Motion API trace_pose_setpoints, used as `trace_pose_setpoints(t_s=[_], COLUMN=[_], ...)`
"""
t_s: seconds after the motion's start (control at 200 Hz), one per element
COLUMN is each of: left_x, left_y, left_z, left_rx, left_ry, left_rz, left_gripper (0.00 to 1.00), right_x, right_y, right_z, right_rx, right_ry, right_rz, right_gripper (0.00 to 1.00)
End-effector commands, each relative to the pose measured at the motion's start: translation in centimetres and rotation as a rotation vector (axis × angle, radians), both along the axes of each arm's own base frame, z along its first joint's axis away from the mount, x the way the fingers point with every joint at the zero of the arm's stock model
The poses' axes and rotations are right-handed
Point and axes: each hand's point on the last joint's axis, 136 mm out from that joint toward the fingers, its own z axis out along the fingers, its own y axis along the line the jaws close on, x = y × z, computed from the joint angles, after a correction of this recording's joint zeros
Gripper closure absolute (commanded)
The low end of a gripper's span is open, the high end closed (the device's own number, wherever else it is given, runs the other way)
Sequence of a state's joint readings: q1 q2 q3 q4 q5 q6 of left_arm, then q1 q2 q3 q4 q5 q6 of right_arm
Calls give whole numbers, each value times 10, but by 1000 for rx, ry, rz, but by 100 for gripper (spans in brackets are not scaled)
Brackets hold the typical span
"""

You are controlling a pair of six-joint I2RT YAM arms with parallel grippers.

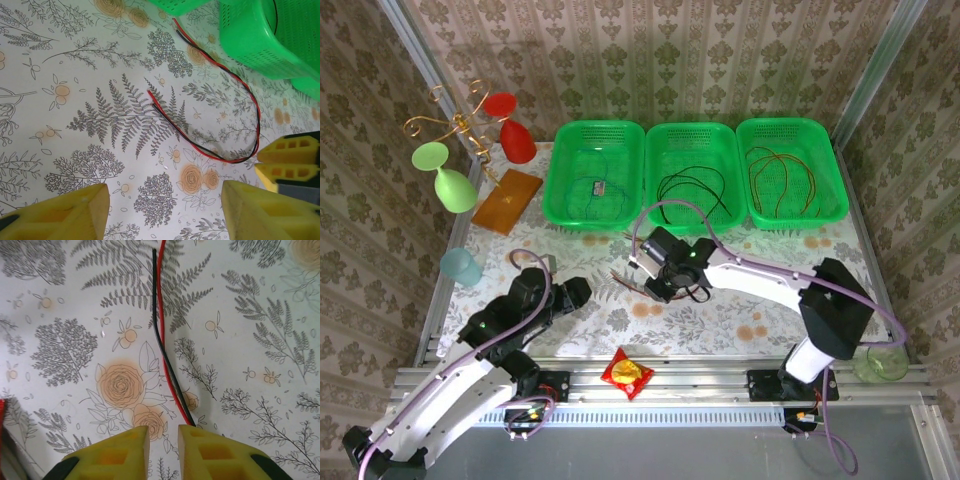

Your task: Untangle the cables

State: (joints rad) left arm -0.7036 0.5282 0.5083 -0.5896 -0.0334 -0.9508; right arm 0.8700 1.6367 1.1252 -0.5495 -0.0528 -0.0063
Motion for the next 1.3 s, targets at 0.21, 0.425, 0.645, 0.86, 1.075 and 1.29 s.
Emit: trace_pose_setpoints(t_s=[0.21, 0.425, 0.645, 0.86, 1.075, 1.29], left_x=[-2, -5, -8, -10, -12, -12], left_y=[-2, 0, 4, 6, 9, 9], left_z=[3, 2, -4, -6, -4, -4], left_rx=[-12, -9, -3, -2, 4, 7], left_ry=[4, 7, 19, 27, 26, 27], left_rz=[-3, -1, 10, 13, 18, 19], left_gripper=[39, 39, 39, 39, 39, 39], right_x=[-17, -17, -15, -6, 0, 2], right_y=[10, 13, 16, 21, 23, 19], right_z=[-26, -36, -50, -55, -62, -70], right_rx=[-77, -96, -95, -97, -108, -125], right_ry=[195, 222, 222, 189, 186, 194], right_rz=[27, 31, 38, 47, 45, 41], right_gripper=[71, 68, 68, 67, 66, 66])
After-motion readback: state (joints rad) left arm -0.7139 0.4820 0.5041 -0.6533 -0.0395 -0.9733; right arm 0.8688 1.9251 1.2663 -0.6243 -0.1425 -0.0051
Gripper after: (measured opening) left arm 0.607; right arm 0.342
